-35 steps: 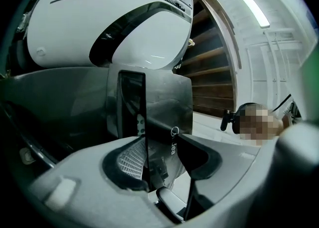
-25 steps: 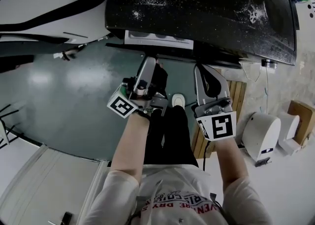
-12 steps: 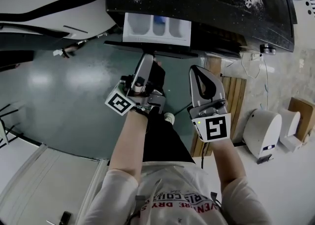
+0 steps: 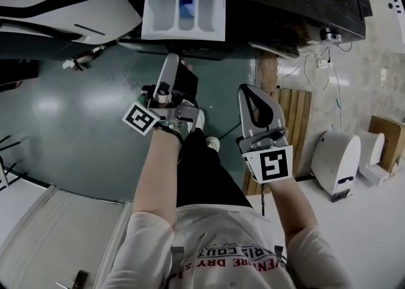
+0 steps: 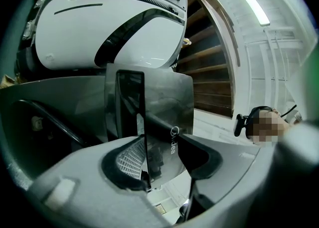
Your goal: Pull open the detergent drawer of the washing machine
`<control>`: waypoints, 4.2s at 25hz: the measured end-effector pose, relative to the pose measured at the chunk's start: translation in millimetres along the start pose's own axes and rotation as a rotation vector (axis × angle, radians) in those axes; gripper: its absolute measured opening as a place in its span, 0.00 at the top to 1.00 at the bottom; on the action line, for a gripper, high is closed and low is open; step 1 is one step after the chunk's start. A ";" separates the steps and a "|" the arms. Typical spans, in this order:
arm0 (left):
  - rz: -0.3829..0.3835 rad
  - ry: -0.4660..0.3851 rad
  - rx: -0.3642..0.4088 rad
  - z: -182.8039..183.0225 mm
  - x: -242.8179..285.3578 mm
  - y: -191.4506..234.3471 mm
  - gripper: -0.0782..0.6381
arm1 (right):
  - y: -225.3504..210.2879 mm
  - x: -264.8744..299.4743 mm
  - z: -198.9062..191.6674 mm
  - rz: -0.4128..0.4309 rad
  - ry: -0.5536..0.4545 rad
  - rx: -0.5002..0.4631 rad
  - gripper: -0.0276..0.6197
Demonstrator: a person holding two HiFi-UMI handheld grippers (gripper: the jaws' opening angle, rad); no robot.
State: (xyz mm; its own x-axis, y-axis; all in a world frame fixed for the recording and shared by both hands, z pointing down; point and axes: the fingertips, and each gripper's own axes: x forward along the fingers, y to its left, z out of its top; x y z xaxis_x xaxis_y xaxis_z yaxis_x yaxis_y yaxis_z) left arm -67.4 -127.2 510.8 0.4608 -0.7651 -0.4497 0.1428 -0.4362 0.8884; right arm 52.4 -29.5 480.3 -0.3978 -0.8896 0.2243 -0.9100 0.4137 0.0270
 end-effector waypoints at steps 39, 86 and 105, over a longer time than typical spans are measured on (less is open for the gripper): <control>0.176 0.100 0.205 -10.0 -83.7 -123.4 0.89 | 37.0 -62.3 70.8 -0.039 -0.084 -0.052 0.95; 0.221 0.597 1.299 -112.8 -71.1 -364.3 0.89 | 76.3 -226.0 221.3 0.098 -0.216 -0.099 0.96; 0.241 0.654 1.319 -115.1 -83.0 -359.8 0.89 | 86.9 -228.0 214.5 0.100 -0.212 -0.087 0.96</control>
State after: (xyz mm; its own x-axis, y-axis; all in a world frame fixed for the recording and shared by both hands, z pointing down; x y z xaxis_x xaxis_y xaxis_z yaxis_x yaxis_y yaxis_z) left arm -56.2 147.8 239.0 0.7096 -0.6927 0.1287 -0.7024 -0.7099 0.0521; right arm 39.0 167.8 222.6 -0.5091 -0.8604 0.0207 -0.8551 0.5084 0.1013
